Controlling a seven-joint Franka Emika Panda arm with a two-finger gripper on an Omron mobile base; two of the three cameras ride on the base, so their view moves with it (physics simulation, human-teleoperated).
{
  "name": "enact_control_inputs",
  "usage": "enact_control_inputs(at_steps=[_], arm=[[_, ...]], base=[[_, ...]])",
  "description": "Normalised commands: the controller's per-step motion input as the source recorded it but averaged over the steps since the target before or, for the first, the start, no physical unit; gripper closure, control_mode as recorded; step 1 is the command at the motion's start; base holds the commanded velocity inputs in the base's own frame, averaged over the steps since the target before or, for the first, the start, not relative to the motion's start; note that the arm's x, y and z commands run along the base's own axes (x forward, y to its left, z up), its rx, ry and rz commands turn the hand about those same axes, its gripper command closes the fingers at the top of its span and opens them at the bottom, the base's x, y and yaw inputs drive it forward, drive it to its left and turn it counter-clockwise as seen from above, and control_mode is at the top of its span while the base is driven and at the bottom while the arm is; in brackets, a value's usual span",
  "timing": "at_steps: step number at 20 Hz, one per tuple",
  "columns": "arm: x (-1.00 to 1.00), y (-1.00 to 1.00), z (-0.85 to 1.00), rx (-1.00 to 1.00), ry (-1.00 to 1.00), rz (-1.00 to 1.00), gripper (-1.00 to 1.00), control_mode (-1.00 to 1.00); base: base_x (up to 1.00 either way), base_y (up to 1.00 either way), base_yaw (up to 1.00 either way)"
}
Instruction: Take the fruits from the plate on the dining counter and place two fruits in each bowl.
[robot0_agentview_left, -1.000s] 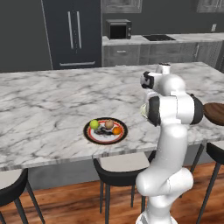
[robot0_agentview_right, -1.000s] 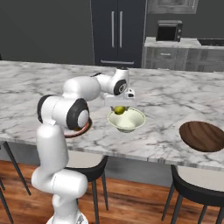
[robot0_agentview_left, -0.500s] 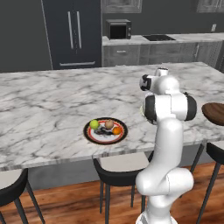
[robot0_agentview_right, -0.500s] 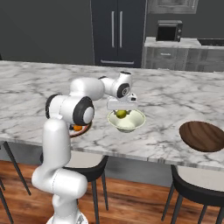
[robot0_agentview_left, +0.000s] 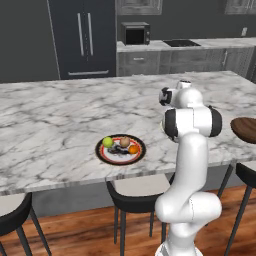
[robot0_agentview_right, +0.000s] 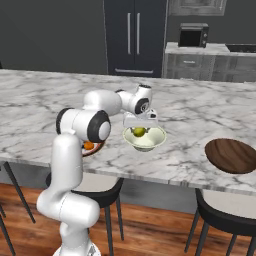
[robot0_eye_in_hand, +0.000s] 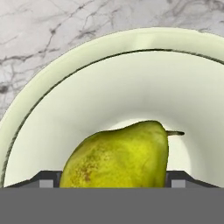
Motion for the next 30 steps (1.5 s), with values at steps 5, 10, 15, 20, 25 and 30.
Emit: enact_control_inputs(at_steps=[5, 10, 15, 20, 25, 30], arm=[[0.0, 0.0, -0.04, 0.01, 0.0, 0.0, -1.0, -1.0], [0.0, 0.0, 0.01, 0.0, -0.03, 0.0, -1.0, -1.0], [0.0, 0.0, 0.17, 0.0, 0.0, 0.0, -1.0, -1.0], [-0.2, 0.06, 0.61, 0.0, -0.06, 0.0, -1.0, -1.0], [-0.69, 0.83, 0.21, -0.02, -0.1, 0.0, -1.0, -1.0], [-0.63, 1.0, 0.0, -0.04, -0.06, 0.02, -1.0, -1.0]], base=[[0.0, 0.0, 0.0], [0.0, 0.0, 0.0], [0.0, 0.0, 0.0], [0.0, 0.0, 0.0], [0.0, 0.0, 0.0], [0.0, 0.0, 0.0]])
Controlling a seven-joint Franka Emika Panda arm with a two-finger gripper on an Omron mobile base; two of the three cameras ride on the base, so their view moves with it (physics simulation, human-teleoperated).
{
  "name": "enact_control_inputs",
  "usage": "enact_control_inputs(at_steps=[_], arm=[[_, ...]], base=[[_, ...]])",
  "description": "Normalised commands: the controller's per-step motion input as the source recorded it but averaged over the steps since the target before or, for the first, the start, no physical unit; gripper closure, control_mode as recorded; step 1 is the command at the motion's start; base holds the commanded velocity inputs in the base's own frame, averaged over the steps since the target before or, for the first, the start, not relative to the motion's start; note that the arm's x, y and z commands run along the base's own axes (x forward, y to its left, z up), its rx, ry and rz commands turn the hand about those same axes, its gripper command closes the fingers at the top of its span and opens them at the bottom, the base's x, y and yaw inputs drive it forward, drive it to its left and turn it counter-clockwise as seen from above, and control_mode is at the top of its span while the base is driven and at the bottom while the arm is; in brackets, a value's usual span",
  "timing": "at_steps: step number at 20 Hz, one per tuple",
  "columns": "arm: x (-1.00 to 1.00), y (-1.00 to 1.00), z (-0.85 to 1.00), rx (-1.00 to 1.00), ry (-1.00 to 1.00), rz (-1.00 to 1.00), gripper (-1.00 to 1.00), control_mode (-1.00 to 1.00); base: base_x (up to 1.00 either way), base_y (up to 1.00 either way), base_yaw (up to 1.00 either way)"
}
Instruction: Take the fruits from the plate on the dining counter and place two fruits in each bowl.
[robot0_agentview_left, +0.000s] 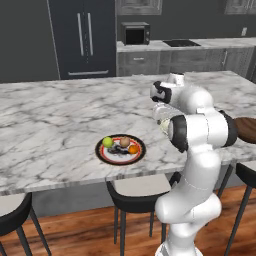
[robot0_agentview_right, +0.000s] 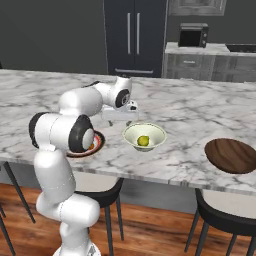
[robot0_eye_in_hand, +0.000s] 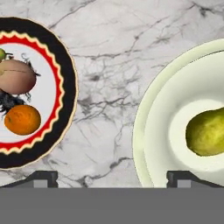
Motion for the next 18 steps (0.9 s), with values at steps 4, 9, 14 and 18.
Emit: enact_control_inputs(at_steps=[4, 9, 14, 18], arm=[[-0.59, 1.0, 0.02, -0.1, -0.03, 0.01, -1.0, -1.0], [-0.27, 1.0, 0.01, -0.08, 0.0, 0.0, -1.0, -1.0], [-0.1, 0.76, 0.0, 0.03, -0.03, -0.1, -1.0, -1.0], [0.06, 0.24, -0.11, 0.09, -0.05, -0.16, -1.0, -1.0]], base=[[0.0, 0.0, 0.0], [0.0, 0.0, 0.0], [0.0, 0.0, 0.0], [0.0, 0.0, 0.0]])
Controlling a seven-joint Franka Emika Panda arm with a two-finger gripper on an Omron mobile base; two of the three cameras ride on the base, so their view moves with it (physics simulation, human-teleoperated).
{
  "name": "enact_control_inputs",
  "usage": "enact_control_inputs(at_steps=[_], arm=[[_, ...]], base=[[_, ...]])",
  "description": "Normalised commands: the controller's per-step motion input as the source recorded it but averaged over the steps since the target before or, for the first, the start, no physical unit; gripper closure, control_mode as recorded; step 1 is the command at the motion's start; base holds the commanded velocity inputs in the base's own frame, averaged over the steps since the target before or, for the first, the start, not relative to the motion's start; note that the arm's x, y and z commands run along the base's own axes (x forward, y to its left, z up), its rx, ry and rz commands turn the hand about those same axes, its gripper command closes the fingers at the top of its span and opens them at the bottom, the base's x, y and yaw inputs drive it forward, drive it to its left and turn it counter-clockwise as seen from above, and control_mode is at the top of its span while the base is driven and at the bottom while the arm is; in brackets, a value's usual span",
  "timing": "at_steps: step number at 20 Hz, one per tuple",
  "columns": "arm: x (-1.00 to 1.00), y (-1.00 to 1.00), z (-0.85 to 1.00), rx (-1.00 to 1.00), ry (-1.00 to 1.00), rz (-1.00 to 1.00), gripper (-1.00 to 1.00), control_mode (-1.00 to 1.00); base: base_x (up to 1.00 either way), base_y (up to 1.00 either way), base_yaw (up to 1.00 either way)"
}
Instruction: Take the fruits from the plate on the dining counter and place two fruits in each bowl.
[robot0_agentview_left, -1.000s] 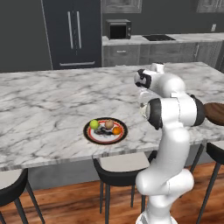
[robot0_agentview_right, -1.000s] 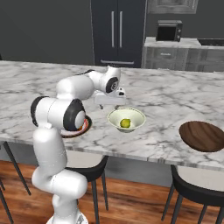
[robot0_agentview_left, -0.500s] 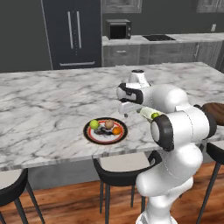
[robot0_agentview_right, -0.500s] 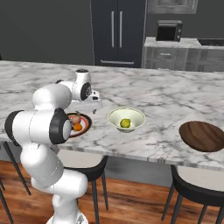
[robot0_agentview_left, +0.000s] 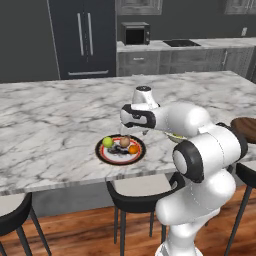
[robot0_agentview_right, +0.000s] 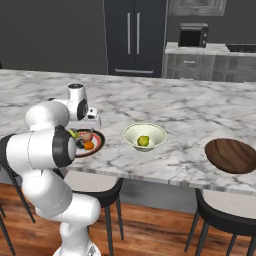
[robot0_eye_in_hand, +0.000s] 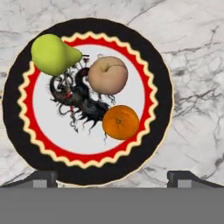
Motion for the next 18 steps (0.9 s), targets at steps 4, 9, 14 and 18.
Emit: enact_control_inputs(at_steps=[4, 9, 14, 18], arm=[[0.03, 0.0, -0.2, 0.0, 0.11, -0.2, -1.0, -1.0], [0.2, 0.0, -0.32, 0.0, 0.12, -0.06, -1.0, -1.0], [0.33, 0.0, -0.31, 0.0, 0.06, 0.0, -1.0, -1.0], [0.1, 0.0, -0.03, 0.0, 0.03, 0.0, -1.0, -1.0]], base=[[0.0, 0.0, 0.0], [0.0, 0.0, 0.0], [0.0, 0.0, 0.0], [0.0, 0.0, 0.0]])
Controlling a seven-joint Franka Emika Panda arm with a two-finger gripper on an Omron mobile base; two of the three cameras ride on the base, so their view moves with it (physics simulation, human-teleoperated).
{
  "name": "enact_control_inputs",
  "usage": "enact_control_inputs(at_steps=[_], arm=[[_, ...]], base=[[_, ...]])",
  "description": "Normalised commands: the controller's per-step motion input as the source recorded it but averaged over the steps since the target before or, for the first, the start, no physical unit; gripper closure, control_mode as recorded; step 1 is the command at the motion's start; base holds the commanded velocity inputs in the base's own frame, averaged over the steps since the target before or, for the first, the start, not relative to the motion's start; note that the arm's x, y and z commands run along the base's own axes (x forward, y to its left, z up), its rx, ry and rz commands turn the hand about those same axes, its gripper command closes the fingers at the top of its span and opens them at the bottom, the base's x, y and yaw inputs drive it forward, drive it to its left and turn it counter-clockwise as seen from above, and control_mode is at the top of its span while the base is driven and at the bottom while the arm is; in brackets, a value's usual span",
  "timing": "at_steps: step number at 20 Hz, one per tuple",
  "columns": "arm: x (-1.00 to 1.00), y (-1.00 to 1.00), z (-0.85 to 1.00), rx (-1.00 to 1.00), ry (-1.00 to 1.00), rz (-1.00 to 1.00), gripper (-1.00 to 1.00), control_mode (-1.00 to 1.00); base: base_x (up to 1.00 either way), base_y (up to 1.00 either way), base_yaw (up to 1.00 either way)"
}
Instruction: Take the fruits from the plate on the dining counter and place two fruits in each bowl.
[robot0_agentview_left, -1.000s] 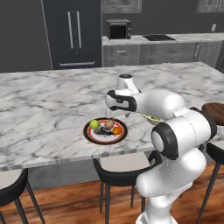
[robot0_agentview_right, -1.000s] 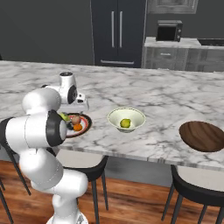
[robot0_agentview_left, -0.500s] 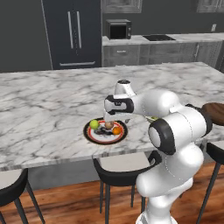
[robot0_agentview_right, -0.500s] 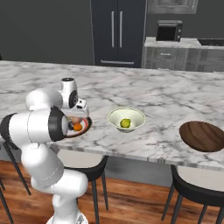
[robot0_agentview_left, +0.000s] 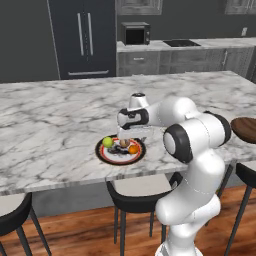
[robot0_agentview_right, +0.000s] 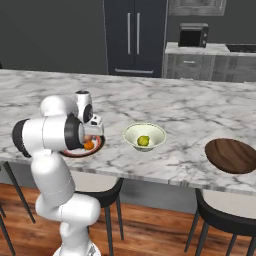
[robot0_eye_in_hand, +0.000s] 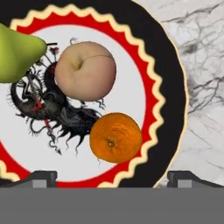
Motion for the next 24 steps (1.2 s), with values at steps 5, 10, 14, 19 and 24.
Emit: enact_control_inputs(at_steps=[5, 10, 14, 19, 24], arm=[[0.07, 0.0, -0.16, 0.0, 0.01, 0.0, -1.0, -1.0], [0.0, 0.0, -0.36, 0.0, 0.02, 0.0, -1.0, -1.0], [0.0, 0.0, -0.38, 0.0, 0.01, 0.0, -1.0, -1.0], [0.0, 0.0, -0.35, 0.0, 0.0, 0.0, -1.0, -1.0], [0.0, 0.0, -0.16, 0.0, 0.01, 0.0, 1.0, -1.0]], base=[[0.0, 0.0, 0.0], [0.0, 0.0, 0.0], [0.0, 0.0, 0.0], [0.0, 0.0, 0.0], [0.0, 0.0, 0.0]])
